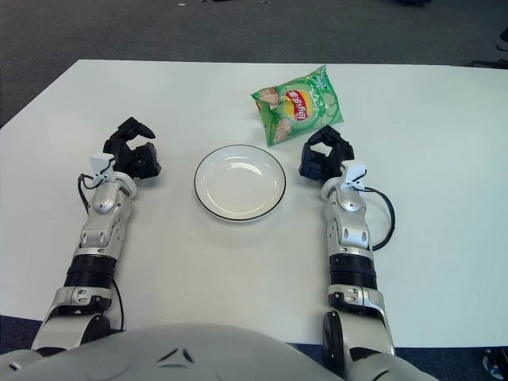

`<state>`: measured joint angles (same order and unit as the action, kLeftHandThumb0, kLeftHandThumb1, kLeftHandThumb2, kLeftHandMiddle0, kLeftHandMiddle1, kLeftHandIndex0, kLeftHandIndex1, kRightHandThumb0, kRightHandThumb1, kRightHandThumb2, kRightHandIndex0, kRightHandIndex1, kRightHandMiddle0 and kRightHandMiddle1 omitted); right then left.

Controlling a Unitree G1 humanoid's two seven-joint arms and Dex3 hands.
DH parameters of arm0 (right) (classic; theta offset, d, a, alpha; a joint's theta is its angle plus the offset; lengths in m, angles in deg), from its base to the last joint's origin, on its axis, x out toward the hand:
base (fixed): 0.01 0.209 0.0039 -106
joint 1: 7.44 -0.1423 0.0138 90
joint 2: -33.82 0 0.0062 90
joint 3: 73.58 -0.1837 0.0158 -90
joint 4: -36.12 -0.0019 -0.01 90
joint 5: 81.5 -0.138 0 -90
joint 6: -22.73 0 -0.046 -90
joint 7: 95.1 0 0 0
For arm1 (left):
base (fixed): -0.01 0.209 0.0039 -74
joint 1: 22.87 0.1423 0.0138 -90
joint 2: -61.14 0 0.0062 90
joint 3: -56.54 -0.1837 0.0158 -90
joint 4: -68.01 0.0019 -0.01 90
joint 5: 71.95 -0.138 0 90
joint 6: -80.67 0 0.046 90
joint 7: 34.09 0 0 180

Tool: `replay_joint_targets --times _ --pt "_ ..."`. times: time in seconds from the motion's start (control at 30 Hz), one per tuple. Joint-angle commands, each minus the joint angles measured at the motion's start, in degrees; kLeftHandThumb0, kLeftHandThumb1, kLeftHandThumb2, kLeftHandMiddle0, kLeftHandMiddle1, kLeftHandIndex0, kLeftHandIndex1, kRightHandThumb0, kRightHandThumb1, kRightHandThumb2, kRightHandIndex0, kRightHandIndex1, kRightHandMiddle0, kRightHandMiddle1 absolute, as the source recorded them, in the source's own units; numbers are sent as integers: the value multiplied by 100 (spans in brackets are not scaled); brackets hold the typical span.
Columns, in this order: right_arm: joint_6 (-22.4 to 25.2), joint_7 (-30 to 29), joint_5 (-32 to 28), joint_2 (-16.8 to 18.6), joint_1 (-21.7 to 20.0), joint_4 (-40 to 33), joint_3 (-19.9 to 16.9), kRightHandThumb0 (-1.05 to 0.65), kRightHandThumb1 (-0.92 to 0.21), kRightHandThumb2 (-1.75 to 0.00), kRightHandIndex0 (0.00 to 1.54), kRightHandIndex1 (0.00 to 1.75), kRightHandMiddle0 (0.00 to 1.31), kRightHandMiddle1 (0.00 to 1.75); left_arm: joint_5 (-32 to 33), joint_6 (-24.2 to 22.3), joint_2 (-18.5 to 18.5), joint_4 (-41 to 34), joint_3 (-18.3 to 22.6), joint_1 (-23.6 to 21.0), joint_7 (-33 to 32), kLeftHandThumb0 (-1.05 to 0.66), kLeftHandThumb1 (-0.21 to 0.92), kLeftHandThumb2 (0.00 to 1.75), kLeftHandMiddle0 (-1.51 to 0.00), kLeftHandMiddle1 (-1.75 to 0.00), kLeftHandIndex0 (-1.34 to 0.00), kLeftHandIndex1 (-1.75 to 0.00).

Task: Put the snack into the plate.

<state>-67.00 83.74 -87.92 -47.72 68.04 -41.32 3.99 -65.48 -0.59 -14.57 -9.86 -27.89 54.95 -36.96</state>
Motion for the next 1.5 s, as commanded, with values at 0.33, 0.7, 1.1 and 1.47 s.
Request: replay_joint_targets --times 0.33,0.7,1.1,1.47 --pt "933 51 -164 -166 -202 -496 -35 -48 -32 -132 130 175 61 175 -117 -8 390 408 -166 656 -140 -52 22 144 -134 -175 -70 -175" --pt "1160 127 -5 -556 -767 -712 12 -48 -31 -132 129 175 62 175 -161 -70 414 305 -248 683 -212 -53 21 145 -134 -175 -70 -175" --pt "911 463 181 -1042 -1479 -315 102 -49 -31 -133 129 175 62 175 -206 -99 380 179 -290 720 -201 -53 19 147 -134 -175 -72 -175" --pt "503 783 471 -1501 -2035 176 278 -48 -33 -131 131 175 61 175 -288 -126 328 137 -312 726 -181 -53 21 145 -135 -175 -70 -175"
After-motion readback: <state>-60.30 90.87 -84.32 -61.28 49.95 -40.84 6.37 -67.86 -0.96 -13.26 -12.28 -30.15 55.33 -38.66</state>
